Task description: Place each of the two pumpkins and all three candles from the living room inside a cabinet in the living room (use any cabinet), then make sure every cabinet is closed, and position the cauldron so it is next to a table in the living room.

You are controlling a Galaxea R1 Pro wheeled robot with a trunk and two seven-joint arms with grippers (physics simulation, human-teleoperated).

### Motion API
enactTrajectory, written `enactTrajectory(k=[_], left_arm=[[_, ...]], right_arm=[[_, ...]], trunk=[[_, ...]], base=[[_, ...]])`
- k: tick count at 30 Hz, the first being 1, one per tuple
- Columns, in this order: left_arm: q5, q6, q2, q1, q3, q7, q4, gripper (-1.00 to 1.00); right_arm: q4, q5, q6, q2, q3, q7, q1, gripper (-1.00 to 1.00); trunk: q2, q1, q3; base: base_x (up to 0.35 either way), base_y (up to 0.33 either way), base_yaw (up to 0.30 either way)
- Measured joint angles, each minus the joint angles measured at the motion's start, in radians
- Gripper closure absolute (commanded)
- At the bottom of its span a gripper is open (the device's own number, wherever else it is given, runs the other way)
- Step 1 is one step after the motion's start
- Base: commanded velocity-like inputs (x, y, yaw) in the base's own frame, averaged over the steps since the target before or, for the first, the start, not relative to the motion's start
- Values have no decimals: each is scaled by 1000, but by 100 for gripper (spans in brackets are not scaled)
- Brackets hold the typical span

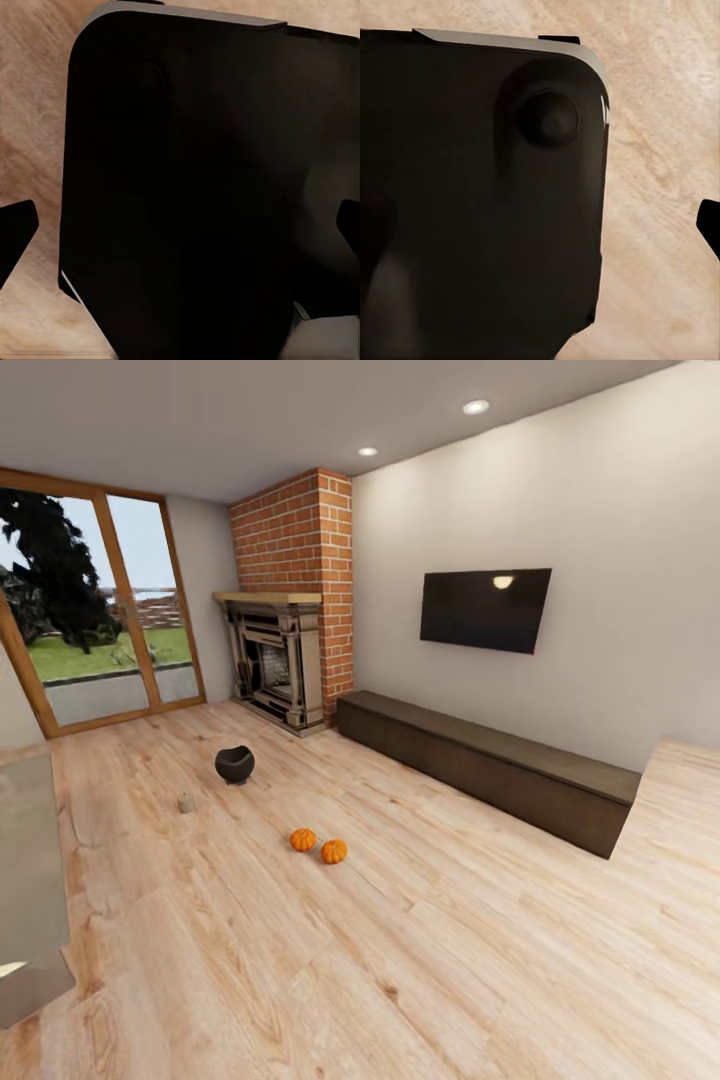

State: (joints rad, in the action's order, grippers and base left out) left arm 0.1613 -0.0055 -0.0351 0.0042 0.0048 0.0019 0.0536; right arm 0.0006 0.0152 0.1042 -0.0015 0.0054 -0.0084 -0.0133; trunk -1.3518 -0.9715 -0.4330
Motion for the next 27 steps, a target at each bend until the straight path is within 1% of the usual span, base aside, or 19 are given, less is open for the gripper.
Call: enactTrajectory(k=[3,10,16,22,27], left_arm=[[0,1,0,0,0,1,0,-100],[-2,-10,-1,0,2,2,0,-100],[-9,-9,-2,0,-4,6,0,-100],[-8,-9,-3,0,-4,6,0,-100],[-10,-8,-4,0,-5,6,0,-100]], right_arm=[[0,0,0,0,0,0,0,-100],[0,0,1,-1,-1,0,0,-100],[0,0,2,-1,0,-1,0,-100],[0,-9,3,0,-4,0,0,-100],[0,-8,3,0,-4,0,0,-100]], trunk=[[21,12,9],[21,12,10],[21,12,10],[21,12,10],[21,12,10]], base=[[0,0,1],[19,-8,0],[227,-143,0],[268,-188,0],[273,-198,0]])
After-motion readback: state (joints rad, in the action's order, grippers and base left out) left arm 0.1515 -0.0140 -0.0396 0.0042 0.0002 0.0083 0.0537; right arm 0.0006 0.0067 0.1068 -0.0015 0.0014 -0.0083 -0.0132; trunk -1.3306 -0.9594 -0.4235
